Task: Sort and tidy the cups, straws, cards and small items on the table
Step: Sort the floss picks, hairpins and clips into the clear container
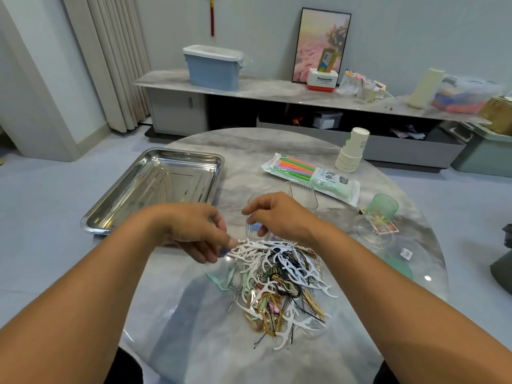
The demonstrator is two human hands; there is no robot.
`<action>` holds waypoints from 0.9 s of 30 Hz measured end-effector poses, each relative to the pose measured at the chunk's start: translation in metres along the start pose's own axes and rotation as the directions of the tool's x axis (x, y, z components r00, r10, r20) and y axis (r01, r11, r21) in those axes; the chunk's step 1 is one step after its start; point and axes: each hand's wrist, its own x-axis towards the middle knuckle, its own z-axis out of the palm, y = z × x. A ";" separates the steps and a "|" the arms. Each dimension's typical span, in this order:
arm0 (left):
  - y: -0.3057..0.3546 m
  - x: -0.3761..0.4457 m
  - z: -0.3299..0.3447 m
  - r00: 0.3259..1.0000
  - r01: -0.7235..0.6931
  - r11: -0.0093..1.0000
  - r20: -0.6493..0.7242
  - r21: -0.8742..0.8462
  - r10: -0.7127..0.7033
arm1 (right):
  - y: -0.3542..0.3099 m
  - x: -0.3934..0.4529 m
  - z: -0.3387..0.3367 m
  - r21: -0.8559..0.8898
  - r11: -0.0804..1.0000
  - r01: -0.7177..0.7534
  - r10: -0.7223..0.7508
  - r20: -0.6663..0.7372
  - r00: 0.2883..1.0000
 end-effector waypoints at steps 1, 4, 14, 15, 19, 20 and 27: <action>0.002 -0.002 -0.001 1.000 -0.020 0.997 0.007 -0.079 0.021 | 0.000 -0.001 -0.002 0.028 0.999 -0.032 0.030 0.091 0.995; 0.006 -0.002 -0.002 0.998 -0.064 0.944 0.001 -0.322 0.068 | 0.003 -0.005 -0.010 0.157 0.985 -0.076 0.032 0.267 0.963; 0.000 0.017 0.003 0.944 -0.123 0.967 -0.326 -0.222 0.045 | 0.008 0.009 -0.023 -0.060 0.998 0.023 -0.041 -0.330 0.943; -0.006 0.020 0.006 0.932 -0.071 0.995 -0.361 -0.068 0.042 | 0.011 0.012 -0.020 -0.182 0.983 -0.001 -0.076 -0.412 0.908; -0.018 0.027 0.021 0.945 0.109 0.948 -0.327 0.300 -0.005 | 0.021 0.022 -0.003 -0.440 0.892 -0.104 -0.143 -0.494 0.858; -0.020 0.027 0.022 0.948 0.137 0.917 -0.318 0.375 -0.012 | 0.022 0.024 0.002 -0.477 0.872 -0.112 -0.153 -0.482 0.862; -0.028 0.035 0.042 0.976 0.007 0.788 -0.174 0.616 0.127 | 0.013 0.012 0.000 -0.518 0.854 -0.058 -0.247 -0.501 0.829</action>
